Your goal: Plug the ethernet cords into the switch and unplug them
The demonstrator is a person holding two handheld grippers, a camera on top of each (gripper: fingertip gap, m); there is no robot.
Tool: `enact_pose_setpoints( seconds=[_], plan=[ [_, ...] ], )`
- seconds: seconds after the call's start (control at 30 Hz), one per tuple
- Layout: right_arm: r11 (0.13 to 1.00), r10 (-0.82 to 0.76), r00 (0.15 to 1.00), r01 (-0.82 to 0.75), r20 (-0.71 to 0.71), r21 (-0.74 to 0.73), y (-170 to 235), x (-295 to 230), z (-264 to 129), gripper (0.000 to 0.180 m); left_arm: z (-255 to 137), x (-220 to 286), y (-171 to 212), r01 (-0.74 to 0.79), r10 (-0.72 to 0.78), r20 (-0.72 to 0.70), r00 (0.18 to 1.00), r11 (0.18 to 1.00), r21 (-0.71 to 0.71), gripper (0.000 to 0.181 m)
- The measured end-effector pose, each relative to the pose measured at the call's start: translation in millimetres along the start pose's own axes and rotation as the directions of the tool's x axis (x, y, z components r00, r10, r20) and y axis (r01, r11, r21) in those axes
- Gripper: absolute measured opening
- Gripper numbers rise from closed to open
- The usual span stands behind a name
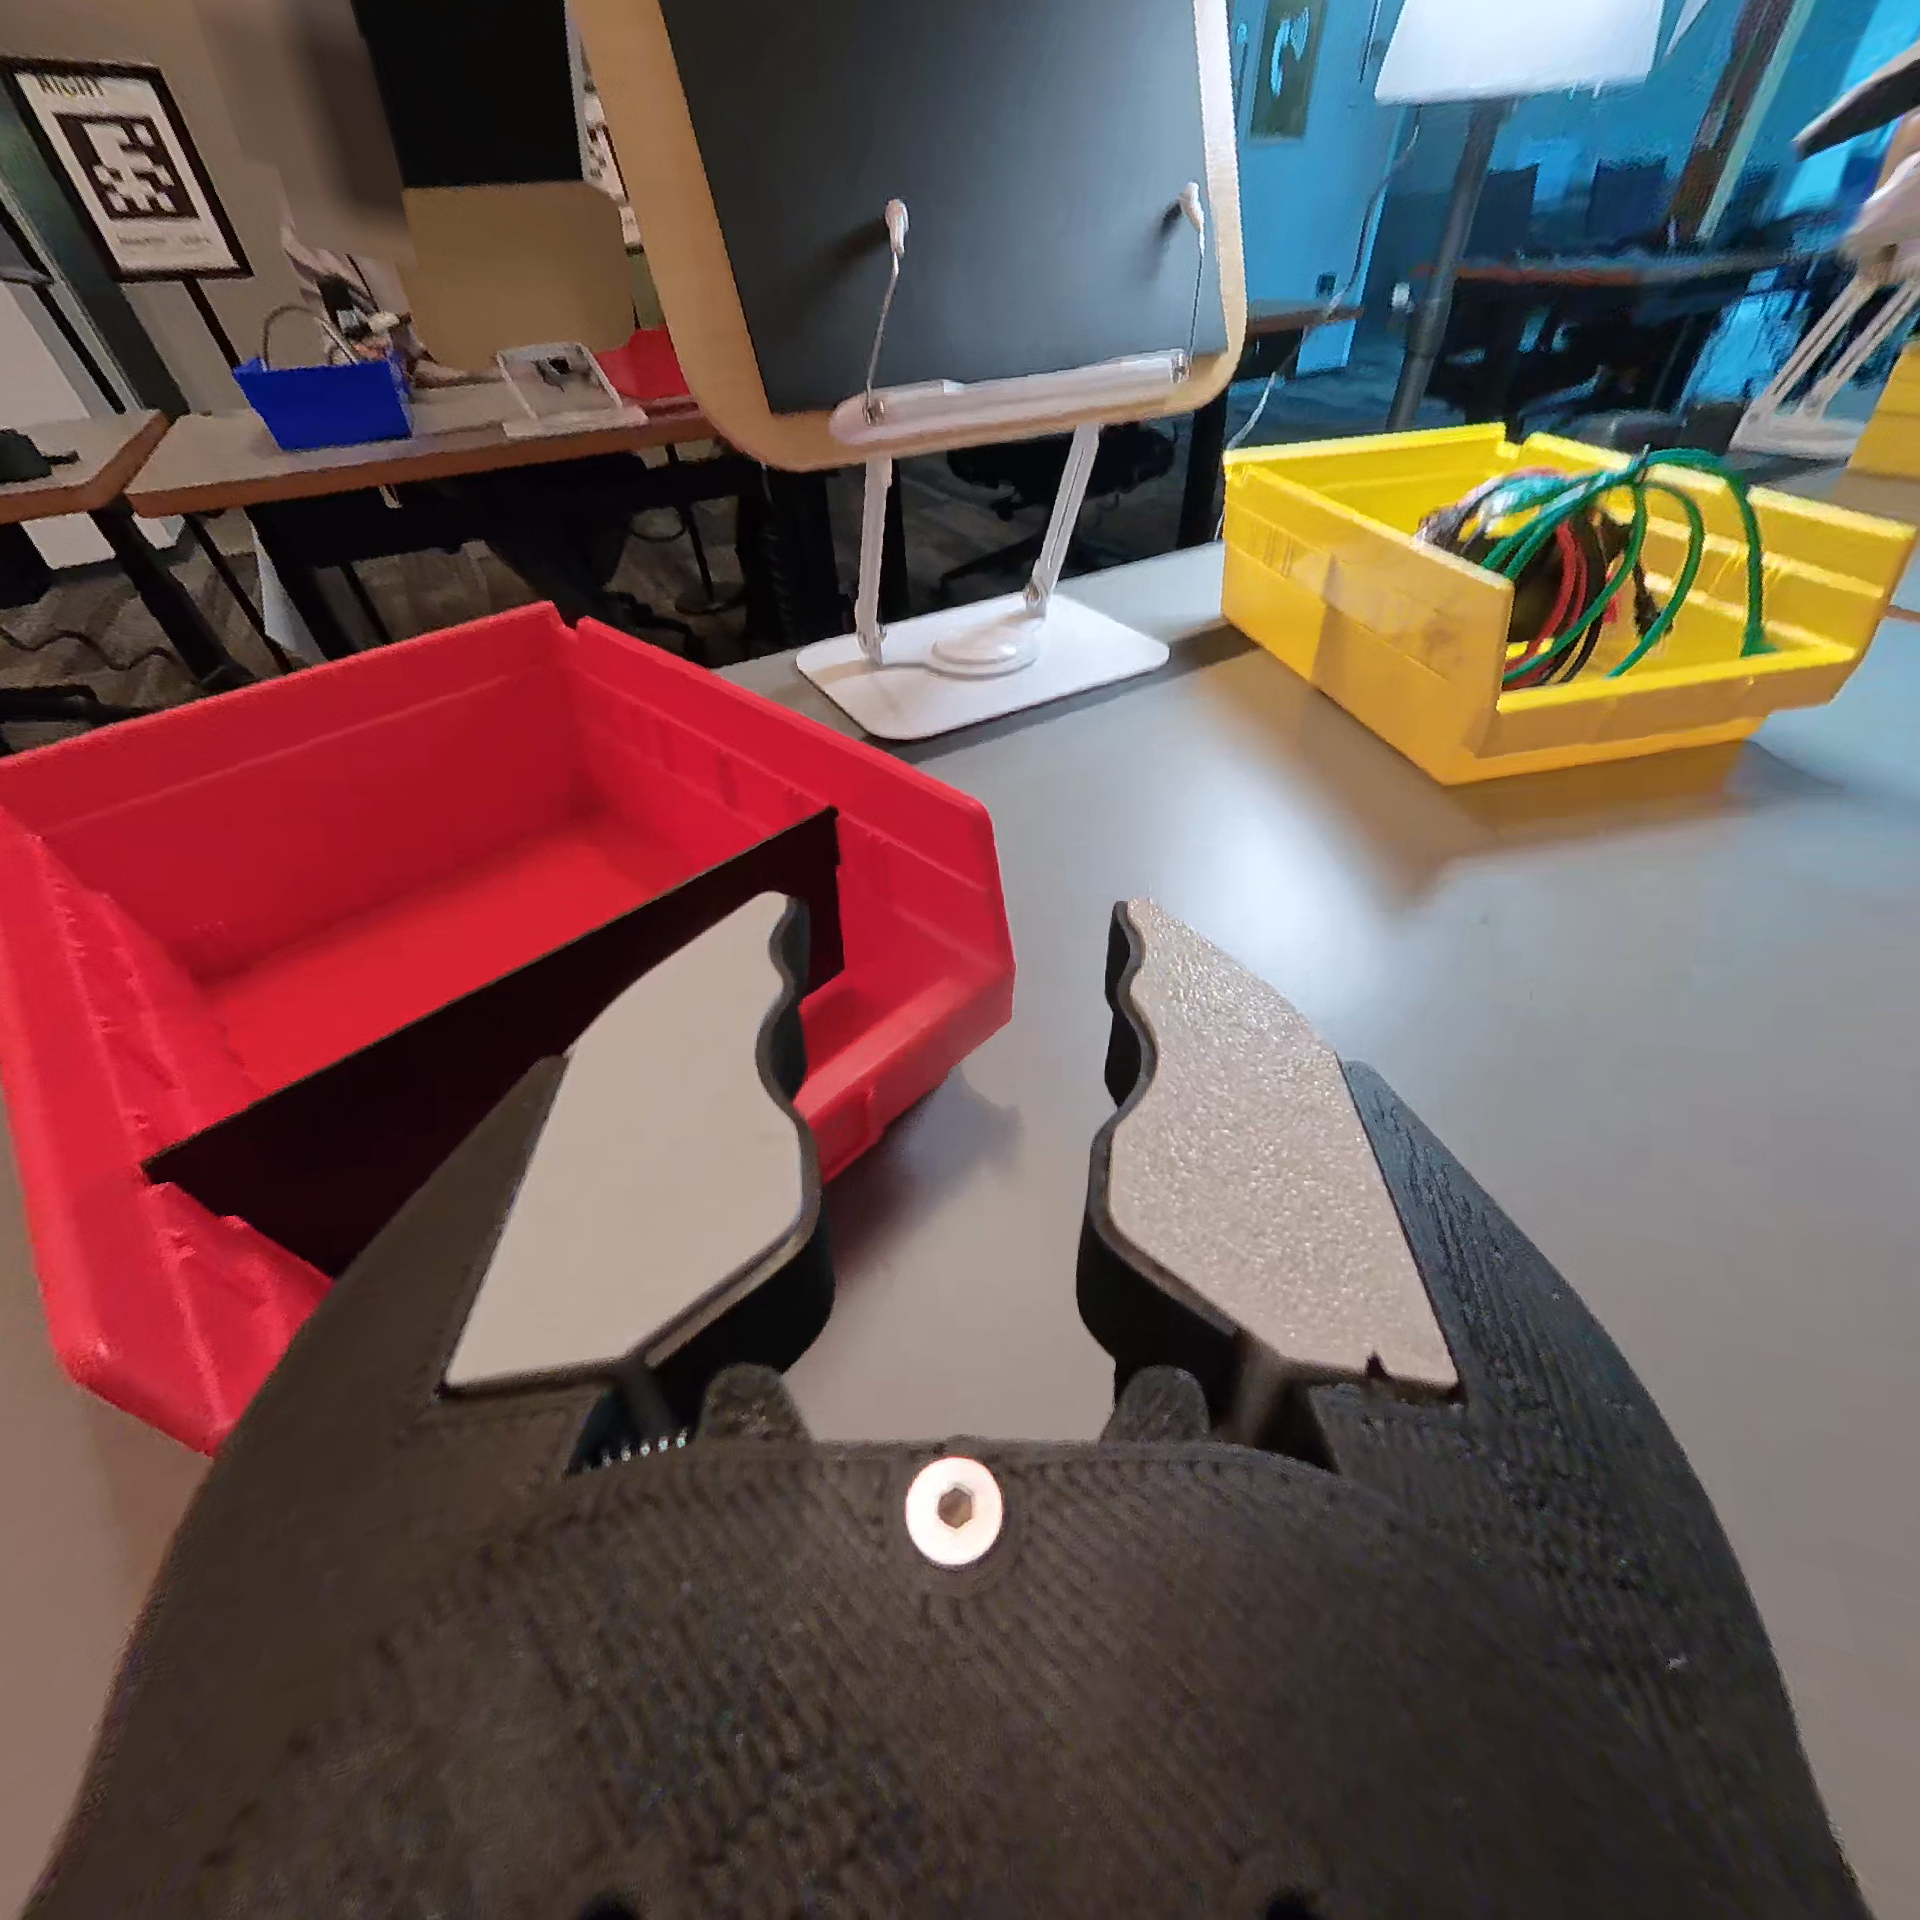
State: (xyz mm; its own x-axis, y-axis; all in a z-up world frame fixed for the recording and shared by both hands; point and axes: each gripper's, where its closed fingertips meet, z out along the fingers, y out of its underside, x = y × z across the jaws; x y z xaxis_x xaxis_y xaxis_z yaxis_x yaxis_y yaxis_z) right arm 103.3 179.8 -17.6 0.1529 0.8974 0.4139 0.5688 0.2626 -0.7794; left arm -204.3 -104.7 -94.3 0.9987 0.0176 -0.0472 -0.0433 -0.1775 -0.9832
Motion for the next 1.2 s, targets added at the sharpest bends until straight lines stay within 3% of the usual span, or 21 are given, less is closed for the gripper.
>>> enact_pose_setpoints(
  seconds=[0.13,0.23,0.4,0.5,0.6,0.73,0.83,1.2],
  plan=[
    [0.978,-0.083,0.997,0.082,0.004,-0.190,68,-53,1,0.064,2,-7,21,-0.102,0.104,0.001,0.995,0.981,-0.163,0.060],
    [0.953,-0.088,0.996,0.094,0.032,-0.287,111,-77,13,0.065,7,-20,44,-0.229,0.243,0.010,0.970,0.923,-0.308,0.062],
    [0.886,-0.191,0.980,0.199,0.063,-0.418,146,-88,41,0.065,16,-52,83,-0.462,0.521,-0.048,0.852,0.705,-0.538,0.063],
    [0.840,-0.235,0.966,0.256,0.105,-0.479,153,-88,59,0.067,22,-59,107,-0.495,0.529,-0.149,0.835,0.606,-0.623,0.060],
    [0.803,-0.231,0.961,0.278,0.155,-0.527,159,-88,76,0.062,31,-70,110,-0.574,0.620,-0.184,0.763,0.519,-0.633,0.048],
    [0.767,-0.265,0.946,0.324,0.186,-0.554,162,-86,89,0.031,43,-70,119,-0.608,0.631,-0.235,0.740,0.477,-0.635,0.044],
    [0.748,-0.313,0.932,0.360,0.181,-0.558,161,-85,90,0.030,50,-64,118,-0.652,0.655,-0.263,0.709,0.466,-0.598,0.034],
    [0.762,-0.390,0.899,0.437,0.199,-0.478,153,-120,70,0.028,64,-11,113,-0.709,0.678,-0.300,0.672,0.471,-0.524,0.032]
  ],
)
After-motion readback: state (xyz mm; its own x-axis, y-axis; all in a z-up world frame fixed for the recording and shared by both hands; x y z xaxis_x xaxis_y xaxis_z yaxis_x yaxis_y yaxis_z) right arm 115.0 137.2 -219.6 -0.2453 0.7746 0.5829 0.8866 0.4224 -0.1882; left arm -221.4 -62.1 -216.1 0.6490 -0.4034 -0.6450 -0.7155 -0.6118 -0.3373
